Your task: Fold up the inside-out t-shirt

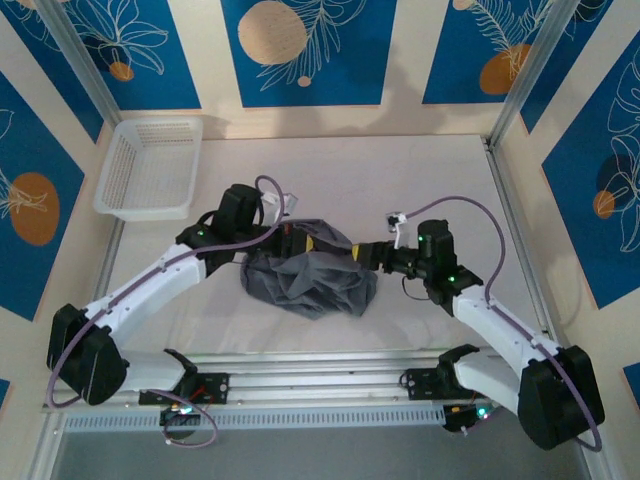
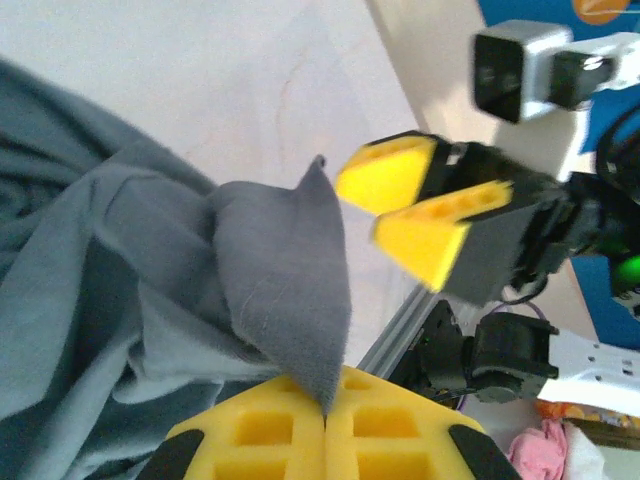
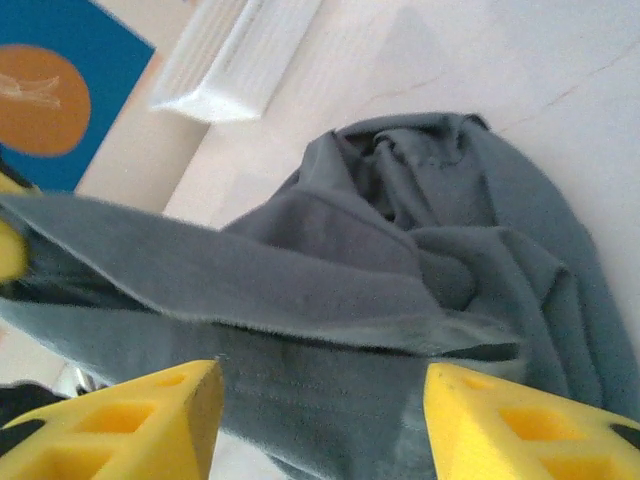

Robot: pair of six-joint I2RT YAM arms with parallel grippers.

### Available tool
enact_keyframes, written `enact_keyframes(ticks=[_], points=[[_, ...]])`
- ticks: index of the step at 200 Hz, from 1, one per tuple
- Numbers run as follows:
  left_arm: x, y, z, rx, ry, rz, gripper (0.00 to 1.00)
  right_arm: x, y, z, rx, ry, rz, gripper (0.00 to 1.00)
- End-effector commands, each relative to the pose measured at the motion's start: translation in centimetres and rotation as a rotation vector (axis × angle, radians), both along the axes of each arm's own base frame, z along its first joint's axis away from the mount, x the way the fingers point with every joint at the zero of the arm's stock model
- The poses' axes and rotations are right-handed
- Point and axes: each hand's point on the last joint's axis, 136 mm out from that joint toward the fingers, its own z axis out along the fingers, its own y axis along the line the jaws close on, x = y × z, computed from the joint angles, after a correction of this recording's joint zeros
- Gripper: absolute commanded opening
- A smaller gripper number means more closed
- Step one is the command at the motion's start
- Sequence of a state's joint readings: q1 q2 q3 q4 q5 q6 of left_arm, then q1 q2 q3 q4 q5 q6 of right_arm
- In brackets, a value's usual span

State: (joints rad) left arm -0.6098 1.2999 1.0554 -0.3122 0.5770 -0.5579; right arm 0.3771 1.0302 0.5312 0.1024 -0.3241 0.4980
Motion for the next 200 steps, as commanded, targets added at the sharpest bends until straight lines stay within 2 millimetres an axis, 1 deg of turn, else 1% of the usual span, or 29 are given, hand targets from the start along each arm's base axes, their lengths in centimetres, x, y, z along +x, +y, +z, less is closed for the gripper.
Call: enact_keyframes(ticks=[1, 11, 19, 42, 56, 78, 86, 90, 94, 102, 107, 112, 116, 121, 133, 134, 135, 138, 140, 146, 159, 178, 200], points=[[-1.1, -0.5, 2.1, -0.012, -0.095, -0.088, 0.0, -0.6, 1.6, -0.2, -0.117, -0.094, 0.113, 0.65], [-1.0, -0.3, 2.1, -0.003, -0.1, -0.078, 0.0, -0.3, 2.0, -0.4, -0.159, -0.138, 0.12, 0.71], [-1.1, -0.2, 2.1, -0.003, -0.102, -0.079, 0.0, 0.5, 1.9, -0.6, -0.196, -0.164, 0.091, 0.73], [-1.3, -0.1, 2.4, -0.007, -0.115, -0.078, 0.0, 3.7, -0.2, -1.0, -0.281, -0.161, -0.096, 0.74], [-1.4, 0.2, 2.8, -0.005, -0.136, -0.073, 0.0, 4.8, -1.0, -1.2, -0.319, -0.132, -0.158, 0.74], [-1.5, 1.0, 3.0, 0.023, -0.172, -0.058, 0.0, 5.8, -1.8, -2.6, -0.411, -0.053, -0.2, 0.73], [-1.6, 1.3, 3.1, 0.031, -0.185, -0.052, 0.0, 6.2, -2.4, -3.3, -0.438, -0.004, -0.239, 0.7], [-1.7, 1.4, 3.1, 0.035, -0.191, -0.05, 0.0, 6.3, -2.7, -3.6, -0.445, 0.022, -0.252, 0.66], [-1.7, 1.6, 3.1, 0.04, -0.198, -0.047, 0.0, 6.3, -2.7, -3.8, -0.439, 0.047, -0.254, 0.59], [-1.8, 2.0, 2.8, 0.057, -0.203, -0.031, 0.0, 6.2, -2.4, -3.8, -0.399, 0.087, -0.231, 0.35], [-1.7, 2.4, 2.6, 0.075, -0.206, -0.014, 0.0, 6.0, -2.0, -3.6, -0.357, 0.106, -0.21, 0.21], [-1.5, 2.9, 2.2, 0.101, -0.206, 0.011, 0.0, 5.7, -1.4, -3.2, -0.303, 0.119, -0.176, 0.1], [-1.3, 3.4, 1.7, 0.127, -0.203, 0.034, 0.0, 5.5, -0.8, -2.8, -0.254, 0.12, -0.147, 0.04], [-1.0, 4.1, 1.1, 0.168, -0.196, 0.073, 0.0, 5.1, -0.1, -2.2, -0.195, 0.118, -0.112, 0.0], [-0.1, 6.2, -0.7, 0.275, -0.171, 0.17, 0.0, 4.0, 1.2, -0.9, -0.079, 0.097, -0.038, 0.0], [-0.1, 6.3, -0.8, 0.283, -0.17, 0.177, 0.0, 3.8, 1.3, -1.0, -0.074, 0.102, -0.033, 0.0], [0.0, 6.5, -0.9, 0.29, -0.168, 0.183, 0.0, 3.8, 1.4, -0.6, -0.064, 0.093, -0.029, 0.0], [0.1, 6.9, -1.2, 0.308, -0.163, 0.198, 0.0, 3.5, 1.6, -0.5, -0.043, 0.091, -0.015, 0.0], [0.1, 7.2, -1.5, 0.321, -0.157, 0.207, 0.0, 3.4, 1.7, 0.1, -0.026, 0.081, -0.008, 0.0], [0.3, 7.8, -2.2, 0.349, -0.146, 0.229, 0.0, 2.9, 2.0, 0.7, 0.014, 0.079, 0.009, 0.0], [0.6, 8.9, -3.7, 0.394, -0.115, 0.273, 0.0, 2.0, 2.7, 2.8, 0.095, 0.051, 0.051, 0.0], [0.8, 9.2, -5.5, 0.401, -0.07, 0.289, 0.0, 1.2, 3.2, 5.8, 0.182, 0.01, 0.092, 0.0], [1.1, 8.8, -6.2, 0.366, -0.063, 0.289, 0.0, 1.5, 3.3, 8.3, 0.232, -0.015, 0.085, 0.0]])
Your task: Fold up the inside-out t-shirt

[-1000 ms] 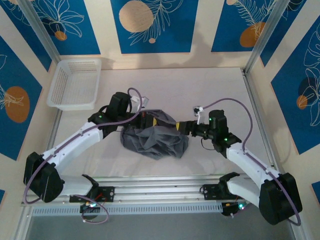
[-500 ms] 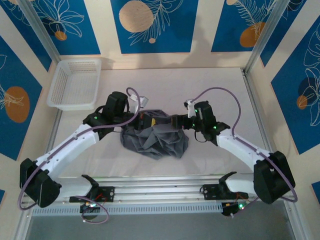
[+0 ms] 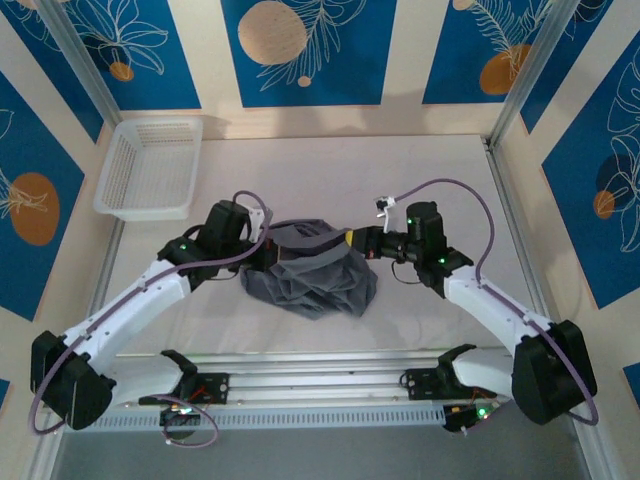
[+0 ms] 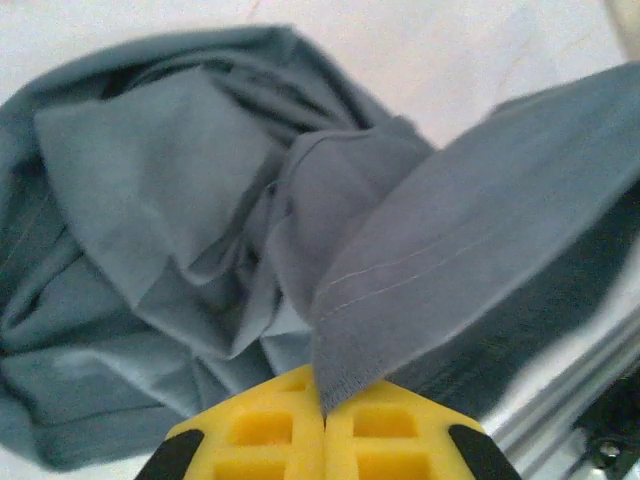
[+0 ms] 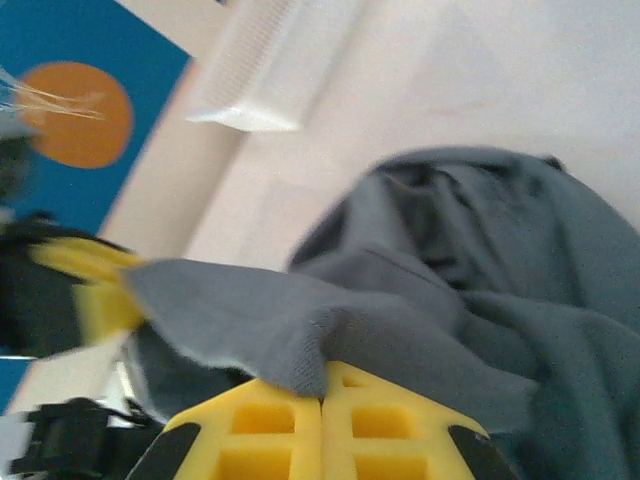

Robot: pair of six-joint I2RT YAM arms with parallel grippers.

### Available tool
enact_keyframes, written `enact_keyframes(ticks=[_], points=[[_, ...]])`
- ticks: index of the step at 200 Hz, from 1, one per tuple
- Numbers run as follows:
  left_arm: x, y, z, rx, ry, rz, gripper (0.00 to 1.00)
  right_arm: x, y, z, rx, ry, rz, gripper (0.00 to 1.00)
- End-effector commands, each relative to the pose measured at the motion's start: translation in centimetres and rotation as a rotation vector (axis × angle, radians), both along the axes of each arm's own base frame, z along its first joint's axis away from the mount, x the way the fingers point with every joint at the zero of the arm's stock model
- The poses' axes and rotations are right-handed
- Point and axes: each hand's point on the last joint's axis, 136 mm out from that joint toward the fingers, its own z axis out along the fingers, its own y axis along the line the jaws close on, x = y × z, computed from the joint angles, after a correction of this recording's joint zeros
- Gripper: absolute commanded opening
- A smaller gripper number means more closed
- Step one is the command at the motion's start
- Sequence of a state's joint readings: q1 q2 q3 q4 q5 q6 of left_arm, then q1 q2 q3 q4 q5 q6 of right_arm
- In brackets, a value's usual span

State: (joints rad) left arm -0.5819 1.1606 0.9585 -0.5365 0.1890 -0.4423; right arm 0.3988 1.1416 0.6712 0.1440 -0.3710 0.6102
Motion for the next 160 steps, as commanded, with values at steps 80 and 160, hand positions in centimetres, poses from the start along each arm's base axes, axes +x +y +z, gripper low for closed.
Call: enact_keyframes(ticks=[80, 160], points=[[0.5, 6.9, -0.3, -0.012, -0.09, 0.267, 0.39, -0.3, 8.6, 3.6, 0.012, -0.037, 0.197, 0.05], [-1.0, 8.2, 0.2, -0.111, -0.172, 0.336, 0.51, 2.2, 12.9, 5.1, -0.084, -0.091, 0.18, 0.56]])
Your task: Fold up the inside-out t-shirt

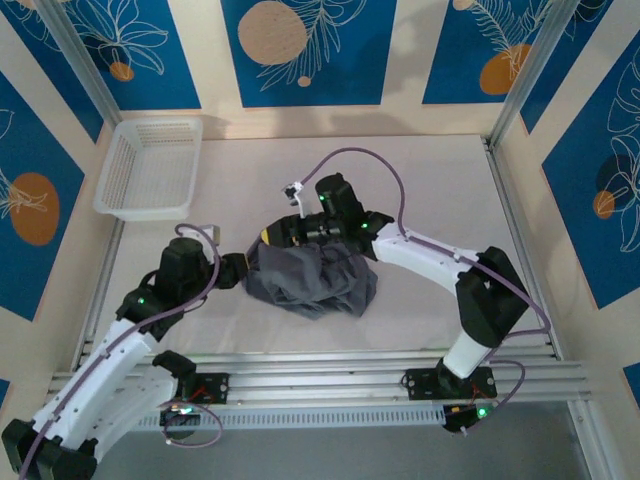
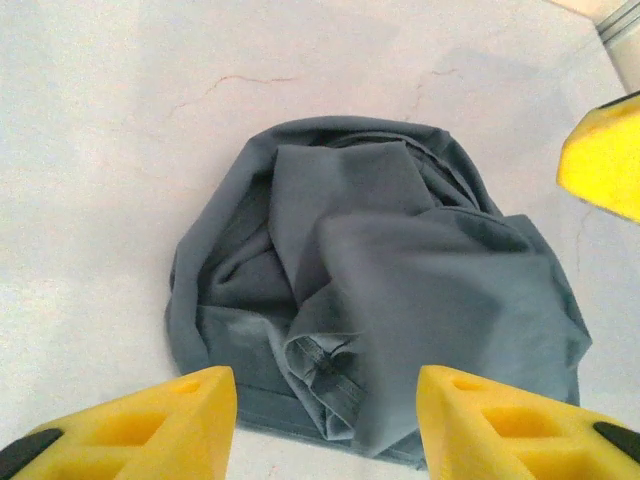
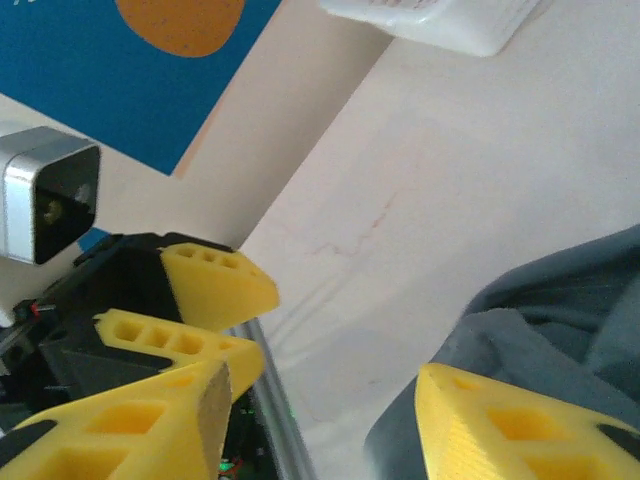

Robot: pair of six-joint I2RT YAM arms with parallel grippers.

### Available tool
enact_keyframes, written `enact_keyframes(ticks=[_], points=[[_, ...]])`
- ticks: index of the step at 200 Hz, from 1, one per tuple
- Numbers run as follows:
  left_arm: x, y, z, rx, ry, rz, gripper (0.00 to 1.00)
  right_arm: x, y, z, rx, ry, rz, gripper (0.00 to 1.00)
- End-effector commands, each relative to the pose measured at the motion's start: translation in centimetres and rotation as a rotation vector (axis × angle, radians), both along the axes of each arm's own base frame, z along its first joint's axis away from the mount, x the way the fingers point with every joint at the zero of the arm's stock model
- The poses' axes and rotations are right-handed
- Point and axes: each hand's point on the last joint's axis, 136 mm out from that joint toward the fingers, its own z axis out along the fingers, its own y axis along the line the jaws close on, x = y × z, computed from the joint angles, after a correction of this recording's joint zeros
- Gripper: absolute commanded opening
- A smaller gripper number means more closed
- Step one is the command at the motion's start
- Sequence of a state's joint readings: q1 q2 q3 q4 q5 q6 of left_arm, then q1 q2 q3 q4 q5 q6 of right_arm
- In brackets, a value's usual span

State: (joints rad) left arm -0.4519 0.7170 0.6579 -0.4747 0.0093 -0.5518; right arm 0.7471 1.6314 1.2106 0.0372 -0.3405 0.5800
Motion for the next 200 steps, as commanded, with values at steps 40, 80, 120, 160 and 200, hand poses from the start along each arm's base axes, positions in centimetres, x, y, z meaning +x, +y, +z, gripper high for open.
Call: enact_keyframes(ticks=[40, 80, 120, 160, 200], points=[[2.2, -6.5, -1.4, -0.128, 0.157, -0.233, 0.58, 6.0, -17.5, -4.5, -0.241, 0.043, -0.635, 0.6], [3.5, -11.2, -1.9, -0.037, 0.2, -0.39, 0.74, 3.3, -22.0, -14.0, -0.466, 0.315, -0.573, 0.64], [3.9, -14.3, -6.0, 0.086, 0.34, -0.451, 0.81, 1.8, -15.6, -15.2, -0.274, 0.504, -0.348, 0.56], [3.3, -13.1, -8.2, 0.08, 0.424, -0.393, 0.19, 3.8, -14.0, -11.1, -0.093, 0.434, -0.353, 0.0], [3.7, -5.8, -3.2, -0.083, 0.319, -0.192, 0.0, 5.1, -16.0, -2.6, 0.073, 0.204, -0.417, 0.0]])
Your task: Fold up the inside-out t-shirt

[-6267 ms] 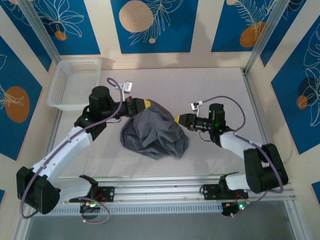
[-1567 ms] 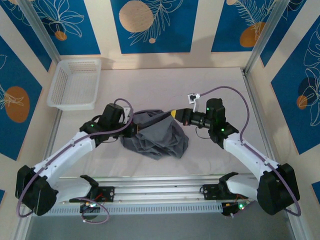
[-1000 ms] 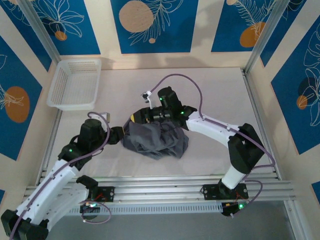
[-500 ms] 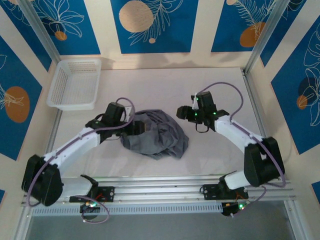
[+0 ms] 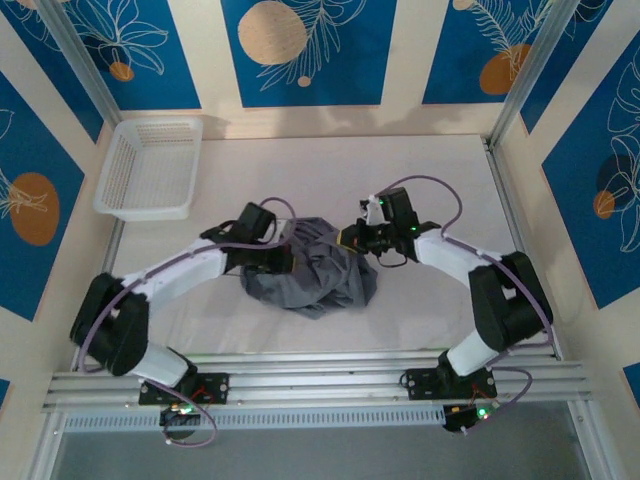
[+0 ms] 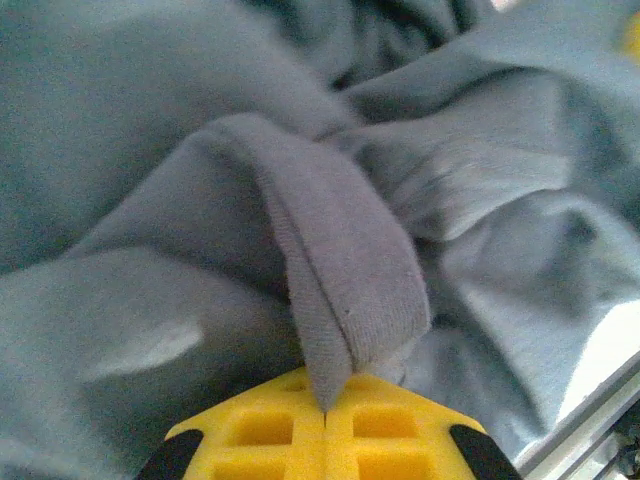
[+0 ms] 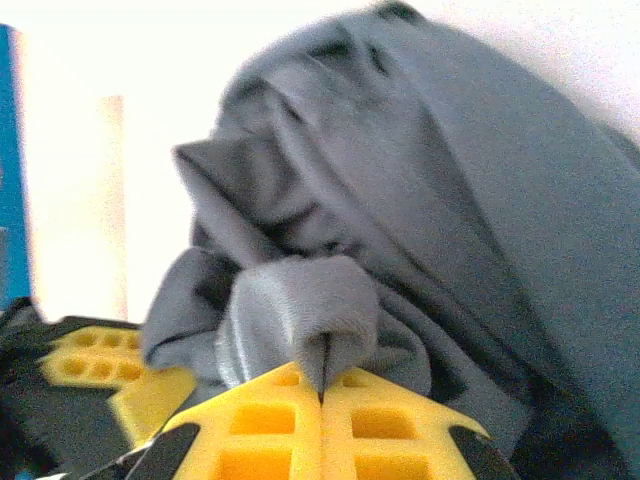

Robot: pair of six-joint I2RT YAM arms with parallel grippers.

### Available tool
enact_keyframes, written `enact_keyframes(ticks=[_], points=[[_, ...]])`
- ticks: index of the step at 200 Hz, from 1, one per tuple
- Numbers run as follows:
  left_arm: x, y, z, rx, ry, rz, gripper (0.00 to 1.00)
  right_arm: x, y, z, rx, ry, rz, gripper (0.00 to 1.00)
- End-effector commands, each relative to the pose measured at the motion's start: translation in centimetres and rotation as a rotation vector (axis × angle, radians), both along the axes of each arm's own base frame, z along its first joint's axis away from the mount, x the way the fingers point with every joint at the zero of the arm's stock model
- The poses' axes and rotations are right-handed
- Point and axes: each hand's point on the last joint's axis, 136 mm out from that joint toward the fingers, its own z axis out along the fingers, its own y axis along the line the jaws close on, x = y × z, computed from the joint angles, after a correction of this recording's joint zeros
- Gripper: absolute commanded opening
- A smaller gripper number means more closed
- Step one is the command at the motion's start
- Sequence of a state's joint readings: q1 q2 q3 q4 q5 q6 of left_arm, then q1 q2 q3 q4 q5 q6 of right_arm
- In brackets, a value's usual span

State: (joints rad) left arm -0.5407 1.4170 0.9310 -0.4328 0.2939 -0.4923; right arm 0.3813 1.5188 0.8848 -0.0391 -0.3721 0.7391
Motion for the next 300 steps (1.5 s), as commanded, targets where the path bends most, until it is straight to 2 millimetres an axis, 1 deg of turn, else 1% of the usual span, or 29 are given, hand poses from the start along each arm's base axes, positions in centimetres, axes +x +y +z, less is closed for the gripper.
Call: enact_keyframes(ticks=[1, 16, 26, 35, 47, 58, 67, 77, 92, 97, 104, 110, 116, 127, 134, 142, 152, 161, 177, 188, 205, 219, 231, 254, 266, 274, 282, 296, 300], points=[[0.2, 4.8, 4.7, -0.1, -0.079, 0.16, 0.0, 0.7, -0.6, 7.6, 0.127, -0.226, -0.027, 0.0], [0.0, 8.0, 7.7, -0.109, -0.172, 0.25, 0.0, 0.4, -1.0, 11.1, 0.172, -0.347, -0.038, 0.0], [-0.4, 9.4, 9.4, -0.1, -0.231, 0.285, 0.0, -0.3, -0.4, 13.1, 0.215, -0.408, -0.001, 0.0], [-0.7, 10.4, 10.1, -0.072, -0.263, 0.315, 0.0, -1.4, 0.8, 14.7, 0.253, -0.446, 0.072, 0.0], [-1.0, 11.8, 10.1, -0.019, -0.282, 0.365, 0.0, -3.5, 3.1, 15.6, 0.287, -0.467, 0.212, 0.0], [-1.2, 13.9, 9.5, 0.053, -0.283, 0.461, 0.0, -6.3, 5.8, 15.1, 0.307, -0.461, 0.375, 0.0], [-1.5, 15.8, 9.3, 0.107, -0.295, 0.553, 0.01, -9.3, 7.8, 14.0, 0.323, -0.437, 0.525, 0.0], [-1.9, 17.3, 9.5, 0.134, -0.333, 0.628, 0.15, -12.9, 9.7, 12.1, 0.322, -0.382, 0.687, 0.0], [-2.4, 18.8, 10.7, 0.116, -0.417, 0.715, 0.4, -17.4, 11.6, 9.5, 0.3, -0.29, 0.865, 0.0], [-2.5, 19.0, 11.2, 0.097, -0.449, 0.73, 0.45, -18.4, 11.9, 9.1, 0.302, -0.258, 0.906, 0.02], [-2.6, 19.1, 11.8, 0.072, -0.487, 0.74, 0.51, -18.8, 12.2, 8.8, 0.298, -0.218, 0.922, 0.09], [-2.6, 19.1, 12.2, 0.052, -0.507, 0.742, 0.54, -18.5, 12.2, 8.7, 0.286, -0.194, 0.904, 0.19], [-2.6, 18.8, 12.4, 0.034, -0.518, 0.737, 0.55, -17.9, 12.1, 8.9, 0.27, -0.191, 0.874, 0.33], [-2.1, 17.8, 12.5, 0.005, -0.51, 0.694, 0.57, -16.1, 11.5, 9.4, 0.23, -0.25, 0.798, 0.43], [-1.7, 16.7, 12.3, -0.018, -0.488, 0.647, 0.57, -14.3, 10.7, 9.4, 0.182, -0.304, 0.712, 0.46], [-1.0, 14.9, 11.9, -0.057, -0.45, 0.574, 0.57, -11.2, 9.2, 8.8, 0.093, -0.35, 0.548, 0.49], [-0.3, 12.5, 11.1, -0.095, -0.378, 0.485, 0.57, -6.6, 6.0, 7.4, -0.031, -0.349, 0.278, 0.51], [0.3, 10.2, 10.0, -0.103, -0.307, 0.392, 0.57, -3.6, 2.8, 6.0, -0.114, -0.312, 0.076, 0.52], [0.7, 6.8, 8.0, -0.012, -0.222, 0.245, 0.58, -0.9, -0.8, 3.6, -0.217, -0.259, -0.083, 0.52], [0.8, 4.8, 6.8, 0.069, -0.196, 0.158, 0.6, 0.0, -1.8, 1.5, -0.299, -0.218, -0.101, 0.53], [1.6, 1.9, 5.1, 0.124, -0.161, 0.06, 0.62, 0.3, -1.7, -1.7, -0.385, -0.127, -0.06, 0.56], [2.4, 0.5, 3.1, 0.143, -0.102, 0.041, 0.64, -0.2, 0.0, -3.5, -0.349, -0.039, 0.016, 0.6], [2.9, 0.2, 1.2, 0.17, -0.071, 0.054, 0.65, -1.1, 2.2, -4.3, -0.279, 0.012, 0.096, 0.63], [3.7, 0.2, -1.6, 0.205, -0.041, 0.071, 0.66, -2.7, 5.8, -4.7, -0.175, 0.03, 0.217, 0.66], [3.8, 0.1, -2.4, 0.215, -0.022, 0.074, 0.6, -2.8, 6.3, -5.1, -0.163, 0.05, 0.227, 0.61], [3.9, 0.0, -2.5, 0.209, -0.021, 0.077, 0.52, -2.7, 6.3, -5.1, -0.159, 0.063, 0.22, 0.49], [4.0, 0.0, -2.0, 0.198, -0.032, 0.079, 0.37, -2.3, 5.9, -4.8, -0.148, 0.064, 0.203, 0.33], [4.3, 0.5, -0.4, 0.172, -0.063, 0.104, 0.01, -1.4, 4.8, -3.4, -0.111, 0.037, 0.148, 0.06], [4.3, 0.7, 0.2, 0.155, -0.067, 0.112, 0.0, -1.1, 4.4, -2.8, -0.098, 0.022, 0.129, 0.01]])
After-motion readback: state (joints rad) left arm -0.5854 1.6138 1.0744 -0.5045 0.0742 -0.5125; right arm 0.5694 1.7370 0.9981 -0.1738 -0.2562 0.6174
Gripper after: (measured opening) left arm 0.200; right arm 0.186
